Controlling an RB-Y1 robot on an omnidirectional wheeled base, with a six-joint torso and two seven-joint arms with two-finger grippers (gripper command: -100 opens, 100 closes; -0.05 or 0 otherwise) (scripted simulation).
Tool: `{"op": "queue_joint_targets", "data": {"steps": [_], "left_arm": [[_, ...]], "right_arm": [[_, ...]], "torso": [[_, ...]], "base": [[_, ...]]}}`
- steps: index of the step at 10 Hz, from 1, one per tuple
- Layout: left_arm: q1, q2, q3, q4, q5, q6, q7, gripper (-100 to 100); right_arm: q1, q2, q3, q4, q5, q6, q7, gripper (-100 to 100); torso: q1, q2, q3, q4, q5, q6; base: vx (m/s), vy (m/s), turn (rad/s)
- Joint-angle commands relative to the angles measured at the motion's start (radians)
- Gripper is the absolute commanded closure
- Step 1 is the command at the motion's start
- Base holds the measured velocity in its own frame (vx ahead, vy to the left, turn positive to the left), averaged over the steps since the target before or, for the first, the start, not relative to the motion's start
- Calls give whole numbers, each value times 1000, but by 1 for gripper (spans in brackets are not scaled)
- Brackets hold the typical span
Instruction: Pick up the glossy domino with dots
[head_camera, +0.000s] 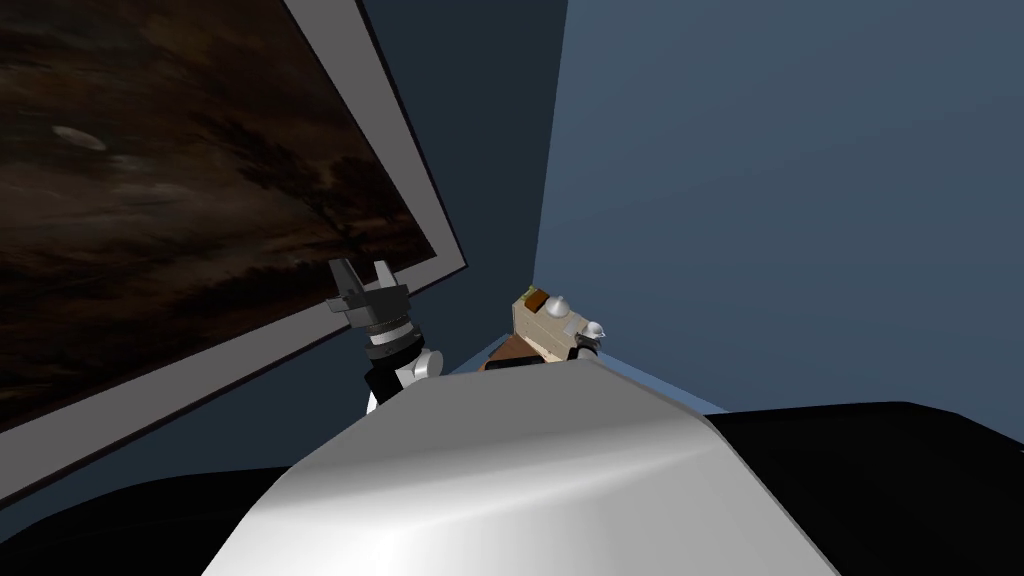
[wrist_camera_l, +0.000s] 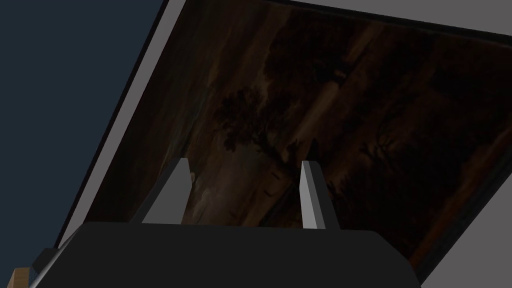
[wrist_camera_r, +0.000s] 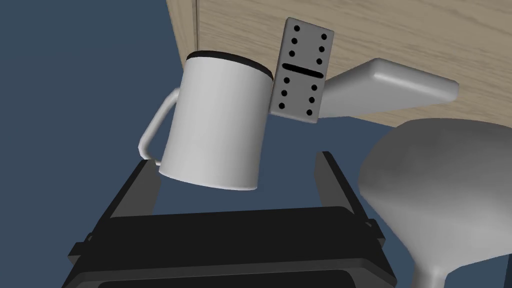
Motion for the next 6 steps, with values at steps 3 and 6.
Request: {"op": "queue_joint_targets", "data": {"steps": [3, 6], "left_arm": [[0, 0, 0, 0, 0, 0, 0, 0], [0, 0, 0, 0, 0, 0, 0, 0]], "right_arm": [[0, 45, 1, 68, 76, 42, -12, -100], [-4, 54, 5, 90, 97, 48, -31, 0]], "torso": [[-1, 0, 0, 0, 0, 0], [-1, 2, 1, 0, 0, 0]], "base": [[27, -14, 122], [-2, -7, 27]]}}
